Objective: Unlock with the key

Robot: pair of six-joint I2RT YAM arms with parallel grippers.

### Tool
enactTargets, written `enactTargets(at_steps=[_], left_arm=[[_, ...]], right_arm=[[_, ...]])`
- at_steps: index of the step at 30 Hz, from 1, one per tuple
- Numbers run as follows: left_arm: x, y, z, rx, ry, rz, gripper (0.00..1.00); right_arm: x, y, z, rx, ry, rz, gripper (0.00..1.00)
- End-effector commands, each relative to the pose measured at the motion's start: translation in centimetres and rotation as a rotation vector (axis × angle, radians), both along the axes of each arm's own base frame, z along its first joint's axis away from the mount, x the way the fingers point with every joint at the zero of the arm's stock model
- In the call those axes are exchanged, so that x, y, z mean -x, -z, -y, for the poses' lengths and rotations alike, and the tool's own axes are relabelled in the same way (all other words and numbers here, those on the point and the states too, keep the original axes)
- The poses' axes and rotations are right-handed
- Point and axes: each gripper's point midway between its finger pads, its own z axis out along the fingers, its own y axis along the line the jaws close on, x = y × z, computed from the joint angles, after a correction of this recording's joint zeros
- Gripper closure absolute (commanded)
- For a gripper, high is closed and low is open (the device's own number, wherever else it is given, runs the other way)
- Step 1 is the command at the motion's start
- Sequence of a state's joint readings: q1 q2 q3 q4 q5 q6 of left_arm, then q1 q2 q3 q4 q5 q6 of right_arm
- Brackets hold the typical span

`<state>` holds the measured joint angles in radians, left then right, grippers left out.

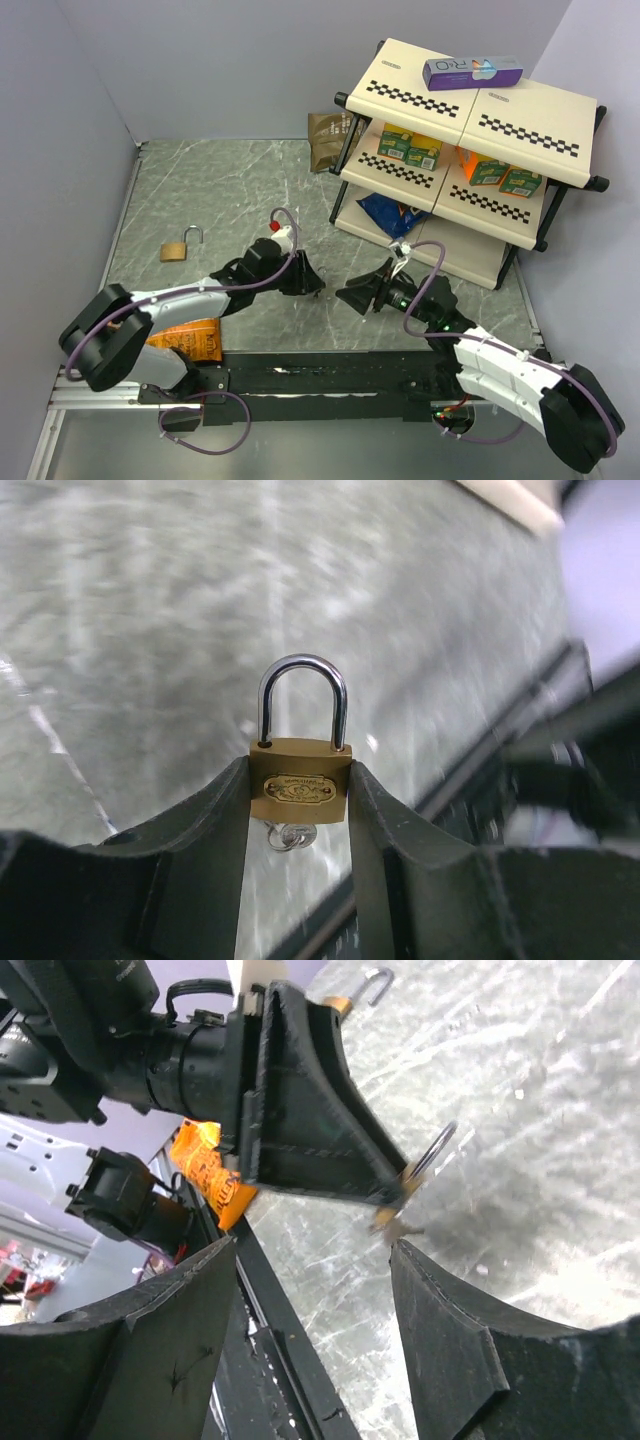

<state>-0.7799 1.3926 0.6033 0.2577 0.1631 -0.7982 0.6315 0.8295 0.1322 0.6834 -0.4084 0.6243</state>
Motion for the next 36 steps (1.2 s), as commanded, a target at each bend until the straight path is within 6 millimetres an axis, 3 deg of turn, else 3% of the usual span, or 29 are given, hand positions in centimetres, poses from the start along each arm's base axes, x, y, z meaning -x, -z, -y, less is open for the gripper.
enactTargets(at_steps=[1, 2, 4, 5, 14, 19, 28, 36], left_arm=[[2.7, -4.9, 0.8, 0.082, 0.28, 0.118, 0.99], [3.5, -5.6, 0.7, 0.117, 0.34, 0.104, 0.99], [3.9, -6.9, 0.7, 0.167, 0.37, 0.109, 0.99], [5.1, -7.7, 0.9, 0.213, 0.43, 0.093, 0.99], [8.4, -10.5, 0.5, 0.284, 0.664, 0.06, 0.99], [10.0, -11.3, -0.5, 0.338, 0.775, 0.058, 0.99], [10.6, -11.8, -1.2, 0.379, 0.821, 0.079, 0.99], [10.8, -11.9, -1.3, 0.386, 0.831, 0.075, 0.99]], right_arm=[[0.9, -3.8, -0.6, 0.029, -0.118, 0.148, 0.3], [0.9, -5.2, -0.8, 0.029, -0.133, 0.188, 0.3], [1.3, -5.3, -1.0, 0.081, -0.18, 0.224, 0.3], [1.0, -6.5, -1.2, 0.087, -0.19, 0.255, 0.3], [2.7, -9.7, -3.0, 0.097, -0.399, 0.375, 0.29], [3.5, -9.9, -3.6, 0.081, -0.492, 0.374, 0.29], [3.8, -8.6, -3.7, 0.102, -0.519, 0.355, 0.29], [4.0, -8.5, -3.8, 0.08, -0.539, 0.354, 0.32]])
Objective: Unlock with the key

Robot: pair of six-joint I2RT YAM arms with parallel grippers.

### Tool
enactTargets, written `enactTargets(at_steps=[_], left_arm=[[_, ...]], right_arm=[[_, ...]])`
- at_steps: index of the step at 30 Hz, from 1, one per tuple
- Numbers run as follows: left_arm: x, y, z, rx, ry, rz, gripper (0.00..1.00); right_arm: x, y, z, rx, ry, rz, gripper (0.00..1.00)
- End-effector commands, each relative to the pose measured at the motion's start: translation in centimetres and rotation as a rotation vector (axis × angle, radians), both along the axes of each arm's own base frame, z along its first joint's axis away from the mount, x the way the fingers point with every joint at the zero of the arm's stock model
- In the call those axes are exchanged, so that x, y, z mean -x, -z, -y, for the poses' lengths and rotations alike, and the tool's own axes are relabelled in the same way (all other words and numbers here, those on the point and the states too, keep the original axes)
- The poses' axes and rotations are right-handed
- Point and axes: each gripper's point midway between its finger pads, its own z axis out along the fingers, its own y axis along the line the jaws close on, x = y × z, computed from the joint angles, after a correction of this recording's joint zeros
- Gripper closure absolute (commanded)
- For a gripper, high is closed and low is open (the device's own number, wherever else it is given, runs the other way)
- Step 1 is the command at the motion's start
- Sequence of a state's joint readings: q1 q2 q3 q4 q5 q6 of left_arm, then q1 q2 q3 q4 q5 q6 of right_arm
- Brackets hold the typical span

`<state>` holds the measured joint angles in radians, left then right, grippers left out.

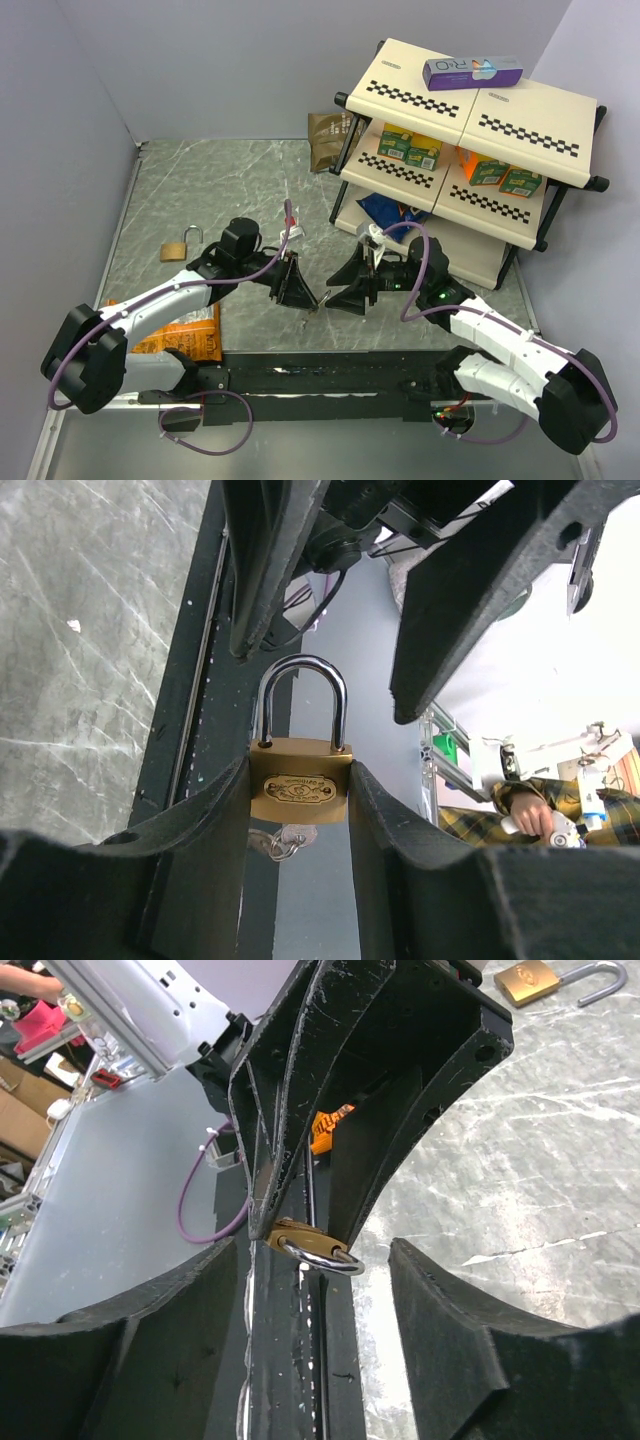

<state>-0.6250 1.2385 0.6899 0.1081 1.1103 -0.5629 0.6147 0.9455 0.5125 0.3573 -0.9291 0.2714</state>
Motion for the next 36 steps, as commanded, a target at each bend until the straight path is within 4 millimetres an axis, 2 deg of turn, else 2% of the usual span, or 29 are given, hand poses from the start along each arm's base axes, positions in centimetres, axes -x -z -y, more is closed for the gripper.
enactTargets(at_steps=[1, 11, 22, 36], left_arm=[[0.5, -1.4, -0.2, 0.064, 0.045, 0.062, 0.99], [0.7, -1.7, -0.3, 0.079, 0.051, 0.061, 0.99], [0.9, -1.9, -0.3, 0.087, 0.058, 0.063, 0.99], [0.7, -1.8, -0.3, 0.083, 0.052, 0.065, 0.99]], right_arm=[[0.2, -1.8, -0.3, -0.049, -0.036, 0.067, 0.33], [0.6, -1.6, -0.3, -0.063, -0.055, 0.058, 0.46], [0.6, -0.7, -0.6, -0.047, -0.072, 0.036, 0.46], [0.2, -0.9, -0.9, -0.066, -0.043, 0.015, 0.73]])
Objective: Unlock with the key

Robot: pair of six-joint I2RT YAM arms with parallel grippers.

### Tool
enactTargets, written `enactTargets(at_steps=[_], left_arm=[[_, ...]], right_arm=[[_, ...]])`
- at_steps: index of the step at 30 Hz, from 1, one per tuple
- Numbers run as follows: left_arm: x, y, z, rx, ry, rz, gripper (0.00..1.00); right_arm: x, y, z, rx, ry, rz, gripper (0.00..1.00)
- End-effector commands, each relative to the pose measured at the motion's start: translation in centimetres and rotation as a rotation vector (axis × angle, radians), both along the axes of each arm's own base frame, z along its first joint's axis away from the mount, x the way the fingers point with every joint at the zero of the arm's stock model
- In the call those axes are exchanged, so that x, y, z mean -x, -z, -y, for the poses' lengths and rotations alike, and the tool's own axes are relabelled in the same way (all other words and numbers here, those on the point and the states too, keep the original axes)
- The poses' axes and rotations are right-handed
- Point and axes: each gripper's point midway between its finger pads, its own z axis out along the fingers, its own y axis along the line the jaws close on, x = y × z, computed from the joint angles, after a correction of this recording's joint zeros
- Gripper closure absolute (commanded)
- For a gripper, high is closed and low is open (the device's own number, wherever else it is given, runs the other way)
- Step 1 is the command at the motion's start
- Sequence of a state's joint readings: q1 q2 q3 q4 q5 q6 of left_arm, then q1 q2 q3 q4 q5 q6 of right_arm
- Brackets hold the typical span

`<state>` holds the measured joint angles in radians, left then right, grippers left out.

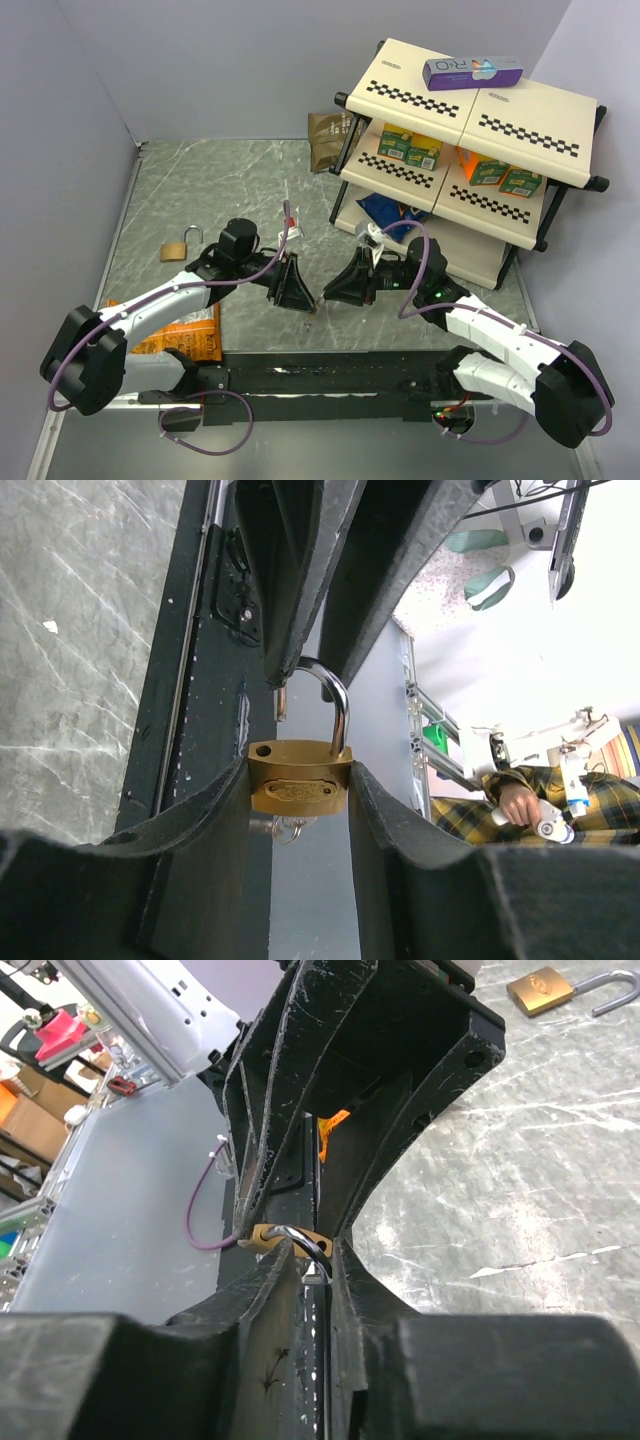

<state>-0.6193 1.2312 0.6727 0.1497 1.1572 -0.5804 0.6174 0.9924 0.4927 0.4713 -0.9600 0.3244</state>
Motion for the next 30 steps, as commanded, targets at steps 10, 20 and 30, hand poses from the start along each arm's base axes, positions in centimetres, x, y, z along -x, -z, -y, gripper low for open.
enactTargets(at_steps=[10, 20, 30], left_arm=[[-1.3, -0.4, 0.1, -0.009, -0.072, 0.1, 0.99], [-6.0, 2.1, -1.1, -0.21, -0.375, 0.192, 0.99], [-7.6, 3.8, -1.2, -0.426, -0.561, 0.289, 0.99]], right_arm=[[-0.8, -0.7, -0.5, -0.02, 0.042, -0.01, 0.87], [-4.0, 1.1, -0.2, 0.092, 0.227, -0.092, 0.96], [-6.3, 2.1, -0.7, 0.15, 0.337, -0.191, 0.97]])
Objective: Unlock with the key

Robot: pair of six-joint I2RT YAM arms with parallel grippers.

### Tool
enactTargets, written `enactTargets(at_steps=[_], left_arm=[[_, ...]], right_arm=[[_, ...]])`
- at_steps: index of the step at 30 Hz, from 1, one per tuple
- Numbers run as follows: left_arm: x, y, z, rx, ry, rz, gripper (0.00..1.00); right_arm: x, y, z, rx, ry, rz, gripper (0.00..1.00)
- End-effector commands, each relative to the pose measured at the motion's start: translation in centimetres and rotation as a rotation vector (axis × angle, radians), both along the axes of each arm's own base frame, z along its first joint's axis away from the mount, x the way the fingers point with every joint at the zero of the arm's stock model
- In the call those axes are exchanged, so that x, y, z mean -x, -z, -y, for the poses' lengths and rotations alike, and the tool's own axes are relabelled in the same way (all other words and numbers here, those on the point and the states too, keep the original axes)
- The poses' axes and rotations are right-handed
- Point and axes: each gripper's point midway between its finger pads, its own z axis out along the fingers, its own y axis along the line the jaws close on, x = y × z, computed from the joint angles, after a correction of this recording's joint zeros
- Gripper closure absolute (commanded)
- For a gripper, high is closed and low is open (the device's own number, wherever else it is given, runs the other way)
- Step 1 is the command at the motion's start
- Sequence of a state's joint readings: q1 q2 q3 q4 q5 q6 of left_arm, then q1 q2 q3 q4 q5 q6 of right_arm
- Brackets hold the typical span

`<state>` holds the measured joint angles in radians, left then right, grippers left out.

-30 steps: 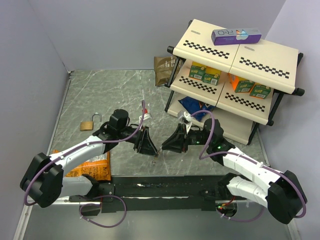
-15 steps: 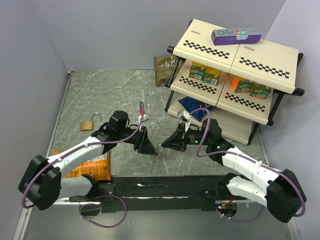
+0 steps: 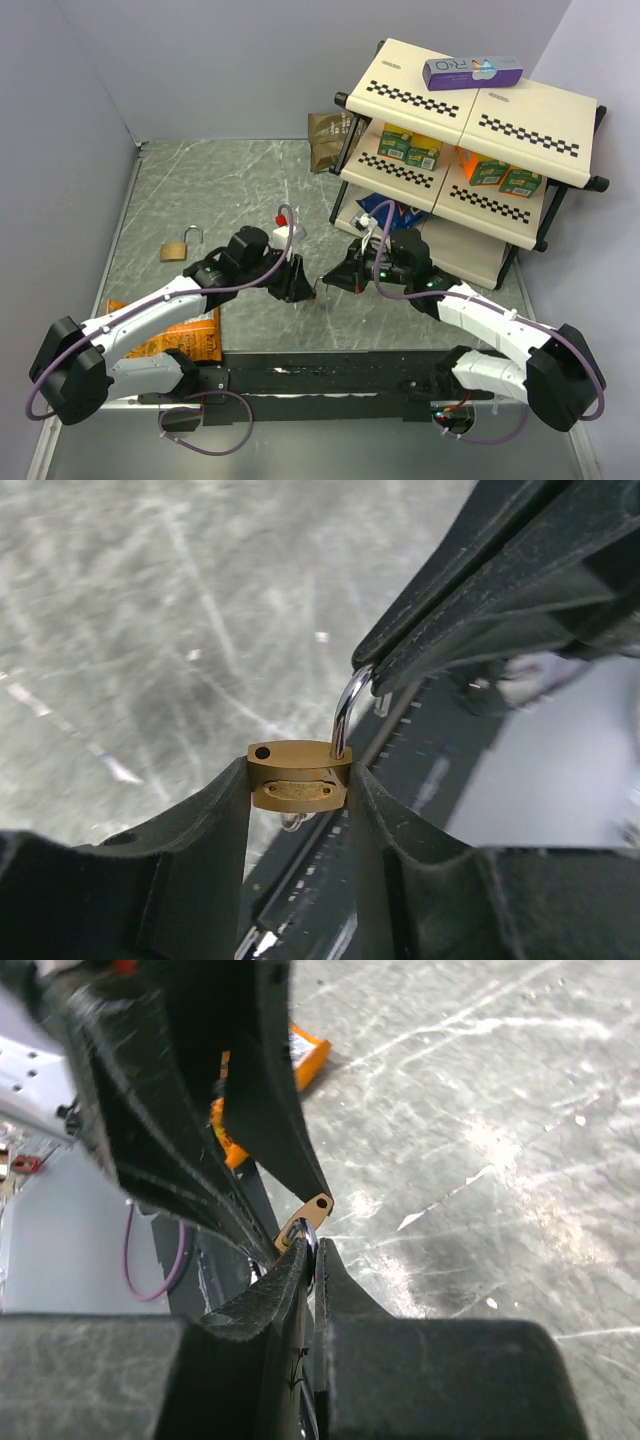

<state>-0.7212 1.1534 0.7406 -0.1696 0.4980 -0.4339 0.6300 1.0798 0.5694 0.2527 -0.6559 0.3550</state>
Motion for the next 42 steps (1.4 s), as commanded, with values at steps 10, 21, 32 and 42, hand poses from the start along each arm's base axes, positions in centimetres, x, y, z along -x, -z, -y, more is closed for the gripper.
enactTargets(at_steps=[10, 21, 32, 42], left_arm=[[-2.2, 0.0, -0.7, -0.137, -0.19, 0.102, 0.99], [-0.1, 1.8, -2.6, -0.151, -0.259, -0.02, 0.99], [-2.5, 6.5, -8.7, -0.306, -0.45, -0.186, 0.99], [-6.7, 9.8, -12.7, -0.455, -0.564, -0.267, 0.99]], right_arm=[[-1.8, -0.8, -0.6, 0.005, 0.093, -0.04, 0.91], [-1.2, -0.9, -0.5, -0.034, 0.073, 0.0, 0.34], [-0.3, -0.3, 1.5, -0.048, 0.129, 0.05, 0.3], [0.8, -0.5, 2.0, -0.084, 0.103, 0.071, 0.3]])
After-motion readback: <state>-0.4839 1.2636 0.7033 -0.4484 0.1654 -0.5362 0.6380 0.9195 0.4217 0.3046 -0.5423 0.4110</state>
